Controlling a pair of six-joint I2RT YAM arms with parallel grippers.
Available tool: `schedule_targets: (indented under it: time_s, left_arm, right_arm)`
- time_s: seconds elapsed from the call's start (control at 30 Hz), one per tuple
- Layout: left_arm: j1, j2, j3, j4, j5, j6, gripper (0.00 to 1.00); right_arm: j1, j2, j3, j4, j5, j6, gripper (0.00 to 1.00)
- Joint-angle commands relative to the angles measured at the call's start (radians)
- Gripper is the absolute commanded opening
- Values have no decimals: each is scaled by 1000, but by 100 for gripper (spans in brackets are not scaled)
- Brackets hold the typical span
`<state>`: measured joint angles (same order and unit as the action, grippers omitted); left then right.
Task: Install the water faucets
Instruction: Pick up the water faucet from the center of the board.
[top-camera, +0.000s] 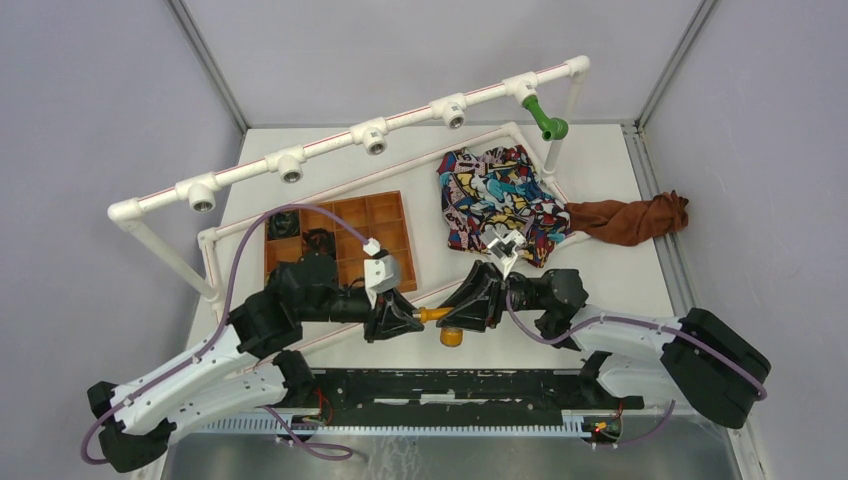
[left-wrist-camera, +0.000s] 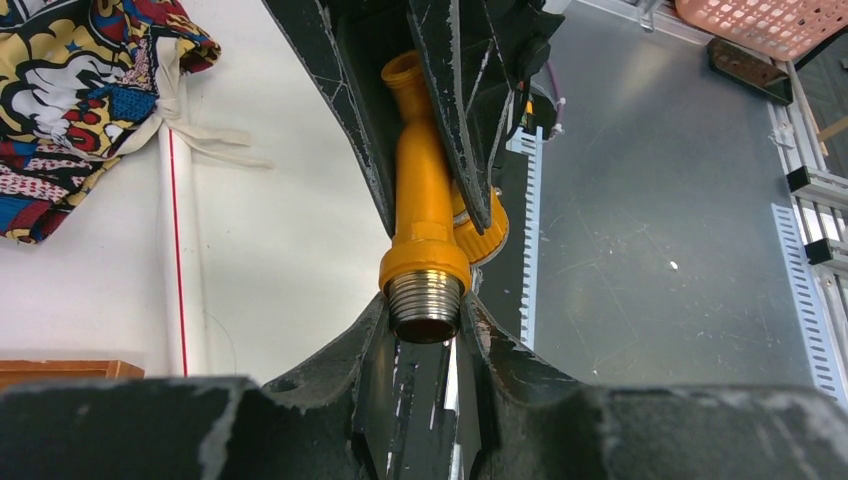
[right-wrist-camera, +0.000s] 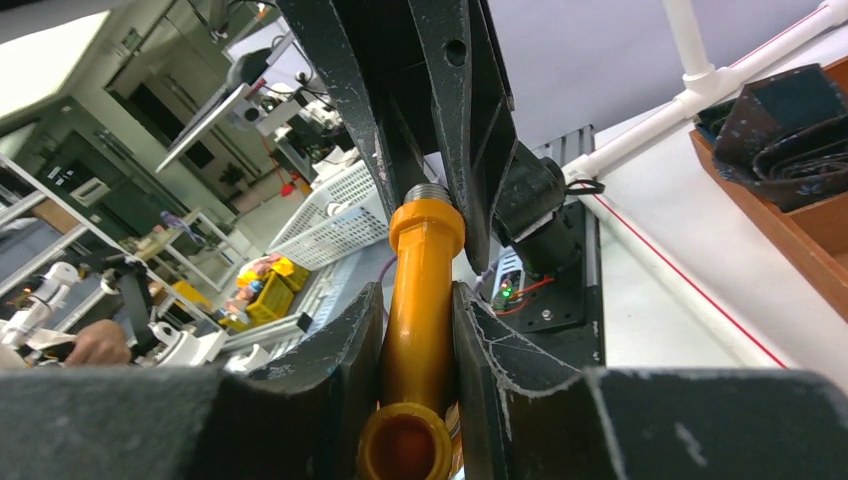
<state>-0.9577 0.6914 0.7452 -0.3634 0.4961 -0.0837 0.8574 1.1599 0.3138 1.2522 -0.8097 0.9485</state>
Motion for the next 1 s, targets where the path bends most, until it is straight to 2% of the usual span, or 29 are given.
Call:
schedule_targets:
  time_s: [0.0,0.1,0.2,0.37,0.43,0.5,0.6,0.67,0.7,0.77,0.8,0.83,0.93,0.97]
  left_arm:
    - [4,1,-20,84,-73,13,2]
    - [4,-9,-22,81,-75,11,2]
    - [4,-15,-25,73,-73,12,2]
    - [4,-18,-28,72,-87,11,2]
    - [4,-19,-28,73,-92,8,2]
    - [4,-24,-30,72,-97,6,2]
    - [4,-33,-33,71,-110,2,2]
    - [4,-32,-18,50,-128,-16,3]
    - [4,-29,-3,33,-139,-29,13]
    - [4,-20,34,-18,-153,-39,50]
    - [4,-16,55,-45,-162,-39,62]
    - [5,-14,75,-68,-180,-41,72]
    - [5,-16,150,-117,-280,-84,87]
    - [5,-12,178,-122,-330,-108,95]
  right_arm:
    - [39,45,8,245,-5,119,26]
    - [49,68,8,260,1,129,28]
    - [53,75,2,276,7,138,39]
    - [58,92,2,273,18,136,38]
    - [63,99,7,278,21,138,14]
    - [65,101,7,266,29,135,0]
    - [64,88,-5,242,62,124,0]
    - [64,49,-8,142,97,68,0]
    - [64,16,-7,21,136,19,0]
    - [56,-84,-4,-215,208,-97,0]
    - [52,-149,-3,-335,245,-159,0]
    - [48,-212,5,-452,312,-235,0]
    - [47,-405,96,-913,580,-444,0]
    - [47,-452,133,-1020,649,-505,0]
